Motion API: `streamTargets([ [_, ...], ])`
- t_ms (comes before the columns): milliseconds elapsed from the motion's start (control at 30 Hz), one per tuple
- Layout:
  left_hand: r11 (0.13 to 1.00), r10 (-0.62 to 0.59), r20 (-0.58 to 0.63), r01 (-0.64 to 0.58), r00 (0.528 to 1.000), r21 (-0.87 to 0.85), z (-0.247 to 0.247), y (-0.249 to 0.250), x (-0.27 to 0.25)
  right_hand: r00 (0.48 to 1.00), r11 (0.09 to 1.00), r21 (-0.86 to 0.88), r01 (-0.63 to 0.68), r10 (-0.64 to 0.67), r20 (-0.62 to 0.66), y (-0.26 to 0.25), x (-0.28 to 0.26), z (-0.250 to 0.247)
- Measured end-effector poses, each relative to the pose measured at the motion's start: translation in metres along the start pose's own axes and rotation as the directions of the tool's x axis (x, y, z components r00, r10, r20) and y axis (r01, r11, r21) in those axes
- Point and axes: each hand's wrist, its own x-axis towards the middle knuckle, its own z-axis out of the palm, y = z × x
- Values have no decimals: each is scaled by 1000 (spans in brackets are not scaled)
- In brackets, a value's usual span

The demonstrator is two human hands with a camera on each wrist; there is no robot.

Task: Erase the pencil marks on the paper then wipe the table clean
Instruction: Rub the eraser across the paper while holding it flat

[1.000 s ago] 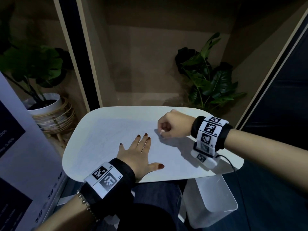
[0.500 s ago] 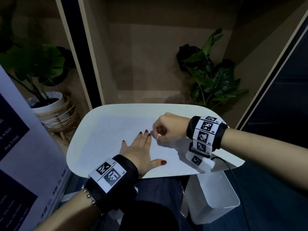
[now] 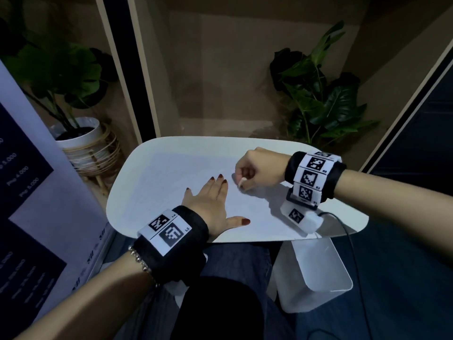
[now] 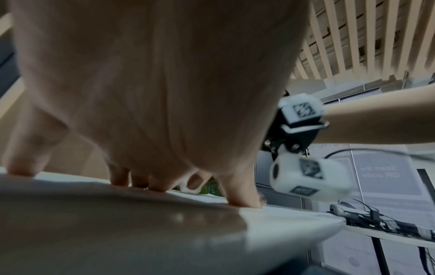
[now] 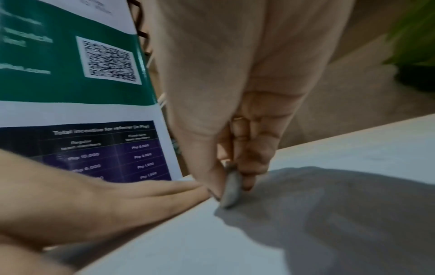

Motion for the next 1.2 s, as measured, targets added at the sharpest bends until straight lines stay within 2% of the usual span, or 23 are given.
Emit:
streamTargets([
  [100, 1000, 2, -6, -2, 1000, 0, 0, 0, -1, 993, 989, -93, -115, 112, -42, 23, -2, -11],
  [167, 1000, 4, -12, -4, 1000, -7, 0, 0, -1, 988, 976, -158, -149, 141, -65, 30, -3, -15],
  [233, 1000, 8, -20, -8, 1000, -14, 1, 0, 0, 991, 980, -161, -119, 108, -75, 20, -4, -12],
  [333, 1000, 7, -22, -7, 1000, -15, 2, 0, 1, 998, 997, -68, 24, -27, -52, -9, -6, 1],
  [400, 1000, 2, -22, -3, 1000, -8, 3, 0, 1, 998, 997, -55, 54, -56, -40, -14, -7, 9],
  [600, 1000, 4, -6, -4, 1000, -9, 1, 0, 2, 981, 961, -202, -190, 176, -86, 23, -4, -9],
  [667, 1000, 7, -11, -8, 1000, -11, 1, 0, 1, 988, 972, -189, -140, 124, -96, 16, -6, -8],
  [800, 1000, 2, -19, -2, 1000, -17, 2, 0, 1, 993, 995, -32, 94, -96, -71, -16, -16, 9],
  [867, 1000, -1, -11, 1, 1000, -16, 1, 0, 1, 995, 995, -37, 88, -90, -53, -12, -18, 13],
  [1033, 1000, 2, -29, -3, 1000, -20, 2, 0, 2, 988, 980, -147, -137, 124, -91, 21, -18, 2],
  [1100, 1000, 2, -41, -2, 999, -19, 3, 0, 3, 990, 988, -131, -81, 66, -121, 12, -21, 5],
  [1200, 1000, -11, -38, 11, 999, -6, 4, 0, 4, 989, 994, -10, 112, -113, -99, -16, -26, 19],
])
